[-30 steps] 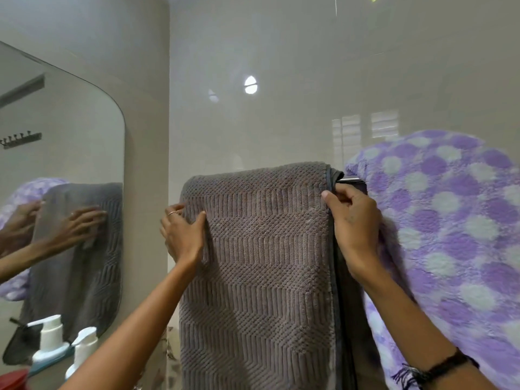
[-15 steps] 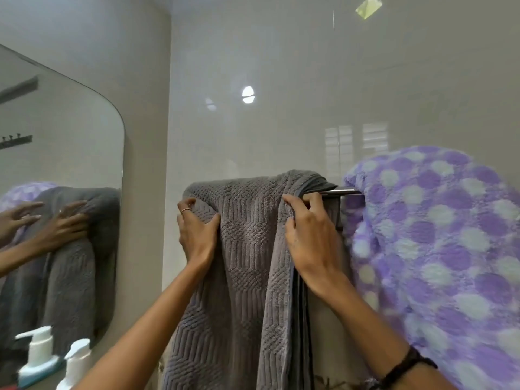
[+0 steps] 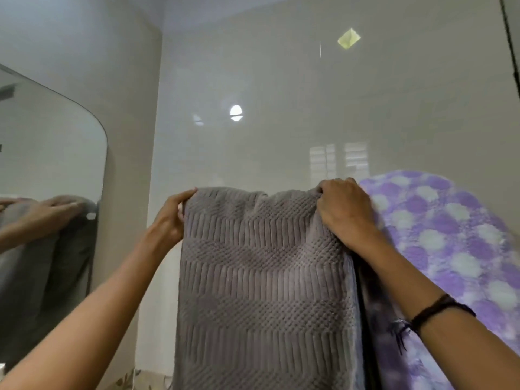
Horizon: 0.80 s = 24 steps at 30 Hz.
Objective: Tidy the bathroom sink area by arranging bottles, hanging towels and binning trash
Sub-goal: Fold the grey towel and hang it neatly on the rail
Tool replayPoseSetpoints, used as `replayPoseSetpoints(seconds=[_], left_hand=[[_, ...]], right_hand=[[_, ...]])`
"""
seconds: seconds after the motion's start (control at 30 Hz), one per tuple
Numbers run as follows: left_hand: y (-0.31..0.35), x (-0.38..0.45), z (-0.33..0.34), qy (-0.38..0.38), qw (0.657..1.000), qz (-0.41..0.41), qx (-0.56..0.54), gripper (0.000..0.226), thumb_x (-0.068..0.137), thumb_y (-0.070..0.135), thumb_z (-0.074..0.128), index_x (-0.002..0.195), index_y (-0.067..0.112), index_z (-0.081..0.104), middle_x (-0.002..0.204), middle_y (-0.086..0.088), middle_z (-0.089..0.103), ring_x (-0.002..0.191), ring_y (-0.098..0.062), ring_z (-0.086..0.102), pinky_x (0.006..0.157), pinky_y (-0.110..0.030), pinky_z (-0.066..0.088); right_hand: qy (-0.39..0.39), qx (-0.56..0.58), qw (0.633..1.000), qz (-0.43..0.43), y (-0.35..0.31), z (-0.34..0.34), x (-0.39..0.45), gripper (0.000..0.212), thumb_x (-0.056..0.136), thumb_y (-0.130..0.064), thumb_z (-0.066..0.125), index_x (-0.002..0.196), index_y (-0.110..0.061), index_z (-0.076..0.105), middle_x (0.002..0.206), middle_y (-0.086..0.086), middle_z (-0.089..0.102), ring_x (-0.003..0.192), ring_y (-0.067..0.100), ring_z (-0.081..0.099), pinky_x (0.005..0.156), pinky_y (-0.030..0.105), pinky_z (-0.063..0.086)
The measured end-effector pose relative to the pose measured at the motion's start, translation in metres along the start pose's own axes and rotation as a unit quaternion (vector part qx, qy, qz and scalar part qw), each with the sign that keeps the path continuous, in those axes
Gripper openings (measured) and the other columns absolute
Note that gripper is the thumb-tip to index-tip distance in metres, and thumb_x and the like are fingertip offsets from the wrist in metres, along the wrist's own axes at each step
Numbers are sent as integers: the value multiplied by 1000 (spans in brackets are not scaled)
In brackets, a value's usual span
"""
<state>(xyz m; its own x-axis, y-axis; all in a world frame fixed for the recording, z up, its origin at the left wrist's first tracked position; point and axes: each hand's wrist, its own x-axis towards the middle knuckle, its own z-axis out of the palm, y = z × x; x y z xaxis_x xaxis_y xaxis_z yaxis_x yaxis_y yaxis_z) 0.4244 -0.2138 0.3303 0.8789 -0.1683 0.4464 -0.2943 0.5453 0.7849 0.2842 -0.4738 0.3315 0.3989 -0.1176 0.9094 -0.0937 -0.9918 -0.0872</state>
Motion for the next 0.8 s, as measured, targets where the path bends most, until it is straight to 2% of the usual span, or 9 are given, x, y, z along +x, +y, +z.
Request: replayPoseSetpoints(seconds=[0.13, 0.23, 0.27, 0.33, 0.4, 0.47, 0.57, 0.67, 0.8], left_hand=[[6, 6, -12, 70, 992, 85, 63, 10, 87, 2, 54, 82, 10, 56, 66, -3, 67, 66, -16, 59, 49, -16, 52], [17, 19, -11, 184, 954, 162, 174, 22, 80, -2, 63, 101, 3, 57, 86, -15, 62, 77, -22, 61, 65, -26, 55], [18, 22, -10, 201, 919, 183, 284, 30, 78, 2, 67, 106, 3, 58, 94, -19, 63, 86, -28, 62, 76, -33, 55], [15, 22, -6, 192, 795, 215, 534, 26, 78, 12, 69, 103, 9, 62, 107, -19, 61, 101, -33, 58, 89, -42, 49], [11, 17, 6, 165, 700, 267, 641, 16, 85, 16, 60, 100, 14, 65, 112, -16, 57, 106, -34, 54, 89, -46, 46], [4, 9, 20, 120, 672, 325, 654, 20, 92, 25, 51, 98, 14, 67, 107, -14, 62, 100, -32, 57, 83, -44, 47], [-14, 2, 30, 38, 613, 354, 705, 44, 98, 43, 34, 96, 13, 66, 96, -12, 69, 87, -29, 61, 75, -36, 42], [-17, 5, 27, 48, 605, 329, 724, 58, 97, 50, 27, 96, 8, 68, 96, -16, 71, 88, -32, 62, 76, -36, 41], [-22, 16, 39, 71, 618, 284, 730, 63, 96, 50, 27, 64, 4, 54, 60, -9, 56, 63, -29, 54, 59, -32, 32]], right_hand=[[20, 201, 977, 74, -1, -12, 14, 33, 90, -3, 38, 110, -2, 64, 118, 17, 63, 108, 34, 56, 85, 34, 44], [6, 130, 989, 67, -2, -12, 19, 28, 90, -4, 39, 107, 3, 59, 126, 21, 44, 107, 38, 51, 85, 37, 42], [-12, 90, 994, 58, -3, -9, 18, 21, 89, -6, 42, 99, 4, 58, 127, 20, 38, 107, 38, 49, 82, 37, 42], [-47, 5, 998, 31, -8, -6, 13, 16, 86, -10, 49, 92, 1, 59, 128, 20, 37, 111, 36, 42, 81, 38, 40], [-10, -61, 997, -38, -15, 0, 10, 18, 85, -8, 51, 96, -1, 63, 122, 16, 45, 112, 32, 40, 86, 37, 39], [23, -42, 994, -97, -21, 4, 7, 20, 86, -2, 48, 97, -4, 64, 109, 12, 54, 103, 28, 49, 84, 36, 41], [-26, -25, 988, -149, -26, 17, 1, 25, 94, -11, 36, 88, -6, 60, 79, 9, 58, 75, 26, 57, 64, 35, 40], [-75, -21, 988, -136, -24, 20, 9, 47, 96, -35, 25, 63, -10, 48, 58, 4, 43, 53, 20, 40, 55, 29, 31], [-142, -43, 982, -114, -24, 24, 33, 54, 96, -43, 21, 54, -12, 38, 59, 5, 40, 61, 22, 43, 64, 30, 31]])
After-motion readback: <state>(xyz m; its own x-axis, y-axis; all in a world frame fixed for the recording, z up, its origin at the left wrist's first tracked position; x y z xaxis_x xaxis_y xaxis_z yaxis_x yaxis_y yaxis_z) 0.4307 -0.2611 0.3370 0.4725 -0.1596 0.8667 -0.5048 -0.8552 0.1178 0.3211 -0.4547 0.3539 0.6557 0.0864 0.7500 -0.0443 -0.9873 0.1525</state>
